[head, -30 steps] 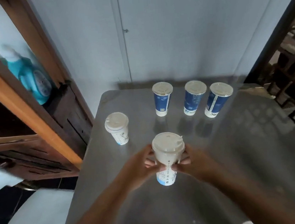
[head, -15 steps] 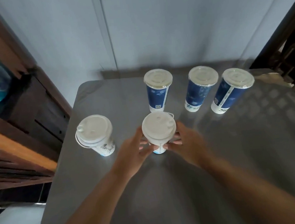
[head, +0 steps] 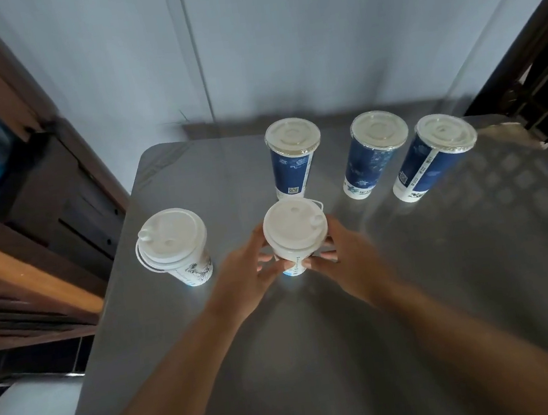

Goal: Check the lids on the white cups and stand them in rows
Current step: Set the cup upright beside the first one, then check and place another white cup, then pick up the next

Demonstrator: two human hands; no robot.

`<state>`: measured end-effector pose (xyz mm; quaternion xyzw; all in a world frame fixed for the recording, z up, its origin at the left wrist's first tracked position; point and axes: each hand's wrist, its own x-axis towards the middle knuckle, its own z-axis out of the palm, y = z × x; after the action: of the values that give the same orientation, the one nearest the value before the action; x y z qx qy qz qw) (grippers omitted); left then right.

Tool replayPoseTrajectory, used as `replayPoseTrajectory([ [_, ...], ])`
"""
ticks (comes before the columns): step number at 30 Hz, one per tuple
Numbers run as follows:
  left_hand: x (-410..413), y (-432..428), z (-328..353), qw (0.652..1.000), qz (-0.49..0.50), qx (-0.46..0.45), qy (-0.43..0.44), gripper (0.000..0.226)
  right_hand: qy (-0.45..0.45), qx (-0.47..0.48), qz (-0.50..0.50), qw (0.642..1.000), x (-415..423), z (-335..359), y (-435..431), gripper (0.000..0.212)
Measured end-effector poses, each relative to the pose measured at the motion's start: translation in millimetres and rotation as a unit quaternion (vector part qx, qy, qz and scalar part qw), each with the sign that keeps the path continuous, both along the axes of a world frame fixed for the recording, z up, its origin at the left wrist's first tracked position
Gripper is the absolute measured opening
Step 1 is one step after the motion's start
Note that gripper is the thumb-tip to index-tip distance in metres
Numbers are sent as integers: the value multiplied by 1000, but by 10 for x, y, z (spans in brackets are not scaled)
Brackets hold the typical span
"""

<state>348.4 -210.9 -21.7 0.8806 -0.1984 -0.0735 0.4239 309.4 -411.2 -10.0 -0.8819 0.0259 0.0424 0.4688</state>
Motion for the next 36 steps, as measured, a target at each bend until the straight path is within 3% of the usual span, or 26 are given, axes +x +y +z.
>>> replayPoseTrajectory([
  [5,-56,23,-40,999,2,22,42,78,44,3,5,999,-82,-22,-13,77],
  [9,-289,143,-99,992,35,78,97,71,160,-100,19,982,-394,-9,-45,98],
  [12,-600,149,61,983,20,152,100,73,189,-209,34,959,-695,153,-96,75],
  [15,-1043,40,298,973,-22,205,103,77,189,-260,44,946,-1078,389,-153,54],
  [22,-1894,-305,981,952,-56,298,42,56,117,-354,72,925,-2040,1118,-542,49],
  [26,-2386,-552,1236,953,-49,297,16,54,85,-365,52,926,-2642,1397,-792,39],
  [36,-3367,-1012,1277,948,-64,311,3,54,66,-313,25,947,-3703,1325,-1020,51],
])
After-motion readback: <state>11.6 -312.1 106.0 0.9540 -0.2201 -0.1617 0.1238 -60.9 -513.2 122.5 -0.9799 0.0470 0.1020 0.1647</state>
